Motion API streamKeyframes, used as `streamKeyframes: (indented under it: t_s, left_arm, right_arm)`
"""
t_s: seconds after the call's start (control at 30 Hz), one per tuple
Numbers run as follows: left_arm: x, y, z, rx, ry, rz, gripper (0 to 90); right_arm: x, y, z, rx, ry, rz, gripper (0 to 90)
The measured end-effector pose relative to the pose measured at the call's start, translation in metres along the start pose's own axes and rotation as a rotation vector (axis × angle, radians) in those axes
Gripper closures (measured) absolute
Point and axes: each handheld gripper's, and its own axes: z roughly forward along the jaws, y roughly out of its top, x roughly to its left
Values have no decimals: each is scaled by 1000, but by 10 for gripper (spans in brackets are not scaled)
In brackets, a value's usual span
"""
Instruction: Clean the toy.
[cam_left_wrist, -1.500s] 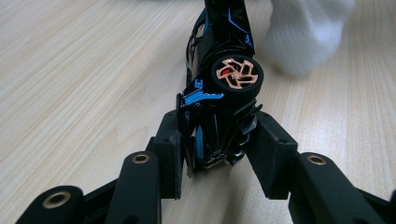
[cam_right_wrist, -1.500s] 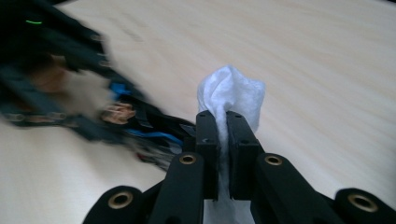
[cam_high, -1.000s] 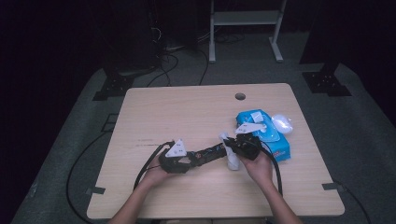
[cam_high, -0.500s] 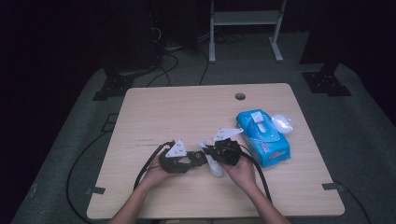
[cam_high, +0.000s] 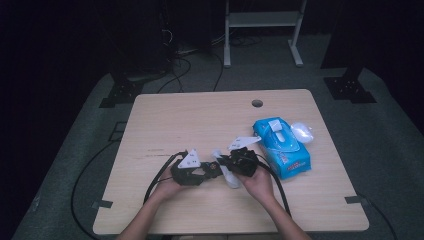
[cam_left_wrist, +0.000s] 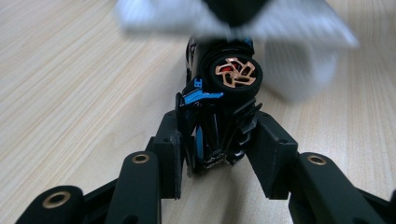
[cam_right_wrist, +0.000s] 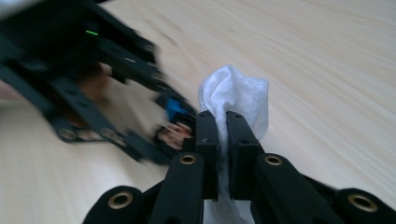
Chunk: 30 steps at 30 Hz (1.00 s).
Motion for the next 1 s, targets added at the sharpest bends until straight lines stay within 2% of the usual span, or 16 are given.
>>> streamKeyframes:
  t_s: [0.07, 0.1, 0.17, 0.23, 0.27, 0.3, 0.4, 0.5, 0.7, 0.8, 0.9, 1.0]
  left_arm:
    - [0, -1, -1, -1, -2, -2, 583]
    - [0, -1, -1, -2, 0, 1, 583]
    - [0, -1, -1, 1, -1, 6, 583]
    - [1, -1, -2, 2, -3, 8, 583]
    - [1, -1, -1, -1, -3, 8, 583]
    - [1, -1, -1, 3, -2, 12, 582]
    - [1, -1, -1, 2, -3, 6, 583]
    - [0, 0, 0, -2, -1, 4, 584]
    - [0, -1, -1, 0, -1, 1, 583]
    - [1, -2, -2, 5, 1, 7, 583]
    - [2, -2, -4, 9, 4, 5, 584]
    - [2, -3, -5, 12, 5, 6, 584]
  right_arm:
    - [5, 1, 4, -5, 3, -17, 844]
    - [3, 1, 3, -2, 6, -19, 844]
    - [-3, 0, -2, 6, -21, -17, 844]
    - [-10, -3, -10, 21, -104, -35, 845]
    - [-16, -6, -15, 24, -127, -31, 844]
    - [-22, -9, -20, 11, -117, -3, 844]
    - [-34, -16, -32, 11, -178, 37, 844]
    - [-47, -24, -40, -19, -139, 96, 845]
    - [-46, -23, -40, -19, -141, 85, 844]
    - [-50, -24, -40, -26, -137, 108, 844]
    - [-52, -24, -42, -28, -158, 111, 844]
    - [-53, -26, -41, -34, -144, 133, 844]
